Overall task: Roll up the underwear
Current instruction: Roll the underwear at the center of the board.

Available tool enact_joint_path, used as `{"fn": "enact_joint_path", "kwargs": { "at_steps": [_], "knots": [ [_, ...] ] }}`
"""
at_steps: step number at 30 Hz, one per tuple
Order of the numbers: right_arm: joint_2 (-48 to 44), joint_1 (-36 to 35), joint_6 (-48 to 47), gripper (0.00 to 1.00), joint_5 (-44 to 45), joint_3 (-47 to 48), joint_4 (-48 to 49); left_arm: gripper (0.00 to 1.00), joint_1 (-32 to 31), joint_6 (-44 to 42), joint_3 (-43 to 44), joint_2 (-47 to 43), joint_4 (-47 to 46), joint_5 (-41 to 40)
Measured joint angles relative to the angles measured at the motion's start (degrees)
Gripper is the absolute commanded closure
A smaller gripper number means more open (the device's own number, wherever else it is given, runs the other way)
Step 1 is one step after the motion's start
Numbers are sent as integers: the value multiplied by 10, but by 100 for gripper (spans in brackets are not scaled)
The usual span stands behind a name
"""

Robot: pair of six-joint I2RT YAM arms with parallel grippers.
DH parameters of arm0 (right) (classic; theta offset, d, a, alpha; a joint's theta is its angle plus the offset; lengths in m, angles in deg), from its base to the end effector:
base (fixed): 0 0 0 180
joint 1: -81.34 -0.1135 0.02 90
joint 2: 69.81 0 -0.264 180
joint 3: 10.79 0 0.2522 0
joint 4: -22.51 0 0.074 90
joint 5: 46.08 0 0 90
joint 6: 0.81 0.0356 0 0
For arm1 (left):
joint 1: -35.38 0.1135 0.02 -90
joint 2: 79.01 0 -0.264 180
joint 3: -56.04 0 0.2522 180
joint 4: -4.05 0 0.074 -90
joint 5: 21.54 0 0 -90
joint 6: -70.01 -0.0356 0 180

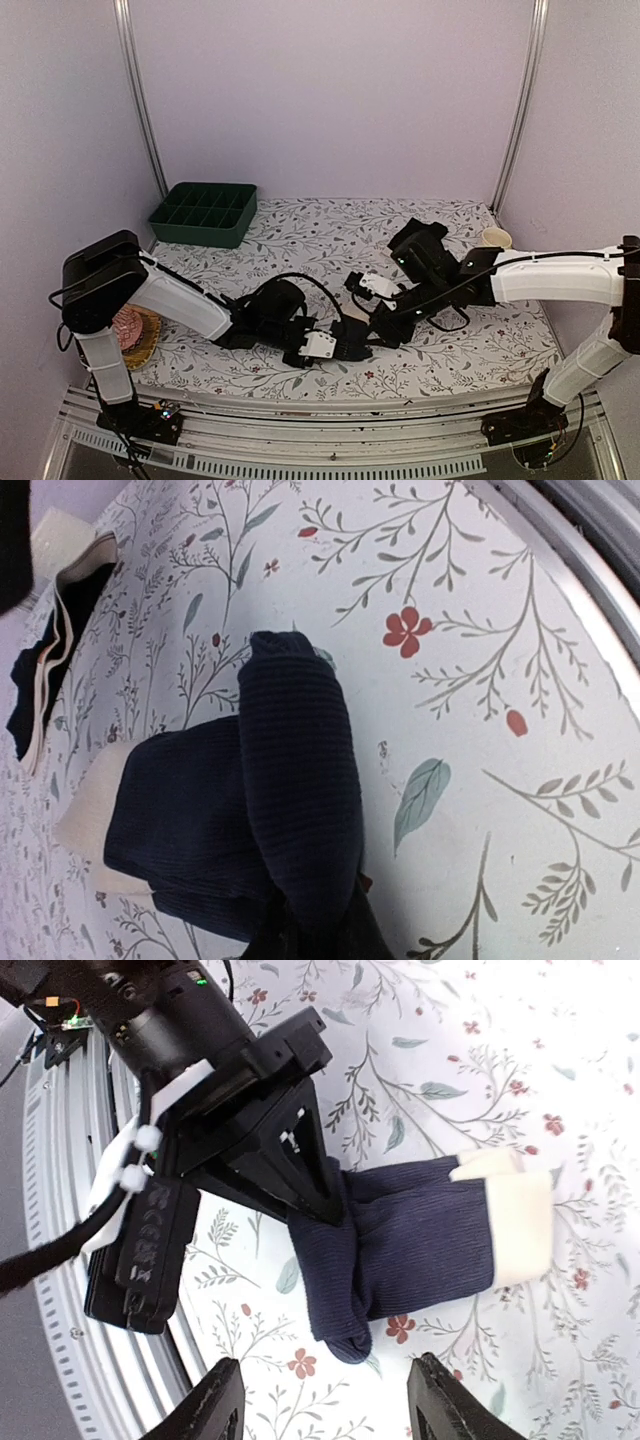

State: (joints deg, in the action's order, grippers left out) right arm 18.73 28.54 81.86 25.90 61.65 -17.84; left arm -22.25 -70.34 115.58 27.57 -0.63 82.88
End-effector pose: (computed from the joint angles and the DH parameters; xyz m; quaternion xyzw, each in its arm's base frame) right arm 0.1818 0.2577 0.2176 -0.5129 0.7958 0.2485 0.2050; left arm 0.1785 -0.2981 0.1089 0.7640 0.4926 -0.1400 0.3926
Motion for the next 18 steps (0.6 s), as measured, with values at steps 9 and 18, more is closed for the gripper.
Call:
{"fn": "enact_joint_path", "kwargs": {
  "at_steps": [9, 18],
  "knots": [
    [-127, -139, -45, 41, 204, -180, 158, 100, 32, 80, 112, 46, 148, 104],
    [-63, -242, -135, 41, 369, -230, 267, 100, 42, 126, 214, 94, 268, 150]
  ]
}}
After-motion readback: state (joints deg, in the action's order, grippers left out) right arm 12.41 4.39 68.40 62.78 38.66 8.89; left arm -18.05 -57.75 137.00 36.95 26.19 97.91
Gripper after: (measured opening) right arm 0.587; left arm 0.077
